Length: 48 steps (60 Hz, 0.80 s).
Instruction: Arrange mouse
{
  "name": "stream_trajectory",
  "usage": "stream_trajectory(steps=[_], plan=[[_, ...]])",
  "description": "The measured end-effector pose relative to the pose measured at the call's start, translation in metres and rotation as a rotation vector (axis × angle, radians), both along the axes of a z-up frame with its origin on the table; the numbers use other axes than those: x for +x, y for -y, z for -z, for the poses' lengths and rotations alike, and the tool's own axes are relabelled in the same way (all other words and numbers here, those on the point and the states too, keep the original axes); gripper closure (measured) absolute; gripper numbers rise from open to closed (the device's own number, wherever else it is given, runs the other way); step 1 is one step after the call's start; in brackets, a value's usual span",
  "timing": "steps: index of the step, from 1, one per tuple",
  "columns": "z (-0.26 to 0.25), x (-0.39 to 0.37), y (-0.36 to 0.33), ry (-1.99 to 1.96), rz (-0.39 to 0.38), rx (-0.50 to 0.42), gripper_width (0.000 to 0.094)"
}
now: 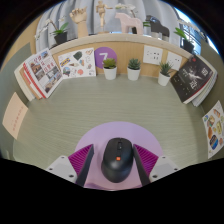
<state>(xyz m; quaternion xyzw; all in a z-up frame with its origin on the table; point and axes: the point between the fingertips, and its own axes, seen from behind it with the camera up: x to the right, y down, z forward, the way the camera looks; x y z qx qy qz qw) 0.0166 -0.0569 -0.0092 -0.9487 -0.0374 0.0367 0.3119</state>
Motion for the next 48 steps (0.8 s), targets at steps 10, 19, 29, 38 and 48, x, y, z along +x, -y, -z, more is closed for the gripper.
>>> stream_trajectory(steps=[10, 19, 29, 38, 48], plan=[[-0.055, 0.004, 0.007, 0.027, 0.038, 0.053, 0.0087], [-0.126, 0.005, 0.035, 0.018, 0.073, 0.123, 0.0091], [-0.185, 0.004, 0.077, 0.039, 0.091, 0.226, 0.0093], [-0.204, -0.001, 0.118, 0.066, 0.113, 0.253, 0.0091], [-0.212, -0.014, 0.157, 0.065, 0.129, 0.268, 0.0085]])
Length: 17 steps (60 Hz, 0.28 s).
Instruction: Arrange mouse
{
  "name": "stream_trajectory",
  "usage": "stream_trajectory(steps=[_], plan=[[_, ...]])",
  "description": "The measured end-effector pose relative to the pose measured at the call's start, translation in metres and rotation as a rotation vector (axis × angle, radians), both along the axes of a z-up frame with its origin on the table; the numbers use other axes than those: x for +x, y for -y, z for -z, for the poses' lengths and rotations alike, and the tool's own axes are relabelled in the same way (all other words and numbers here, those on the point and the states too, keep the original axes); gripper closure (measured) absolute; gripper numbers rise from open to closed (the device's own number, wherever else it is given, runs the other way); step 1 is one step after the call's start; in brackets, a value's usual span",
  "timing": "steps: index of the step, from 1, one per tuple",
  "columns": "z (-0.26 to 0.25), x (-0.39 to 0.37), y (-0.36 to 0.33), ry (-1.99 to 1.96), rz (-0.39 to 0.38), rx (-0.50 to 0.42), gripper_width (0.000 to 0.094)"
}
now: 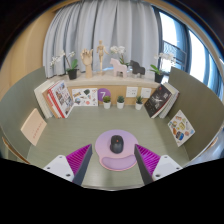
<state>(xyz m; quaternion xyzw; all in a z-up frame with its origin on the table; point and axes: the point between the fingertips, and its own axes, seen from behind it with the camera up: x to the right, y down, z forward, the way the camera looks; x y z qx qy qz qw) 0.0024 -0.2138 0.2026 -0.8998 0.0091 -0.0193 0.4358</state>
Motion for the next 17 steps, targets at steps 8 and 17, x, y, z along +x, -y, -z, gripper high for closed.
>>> stream_trajectory(steps=[8, 17], plan=[[-0.002, -0.008, 0.013, 0.013, 0.004, 0.01, 0.0084], [0.003, -0.024, 0.012, 0.014, -0.003, 0.004, 0.0084]])
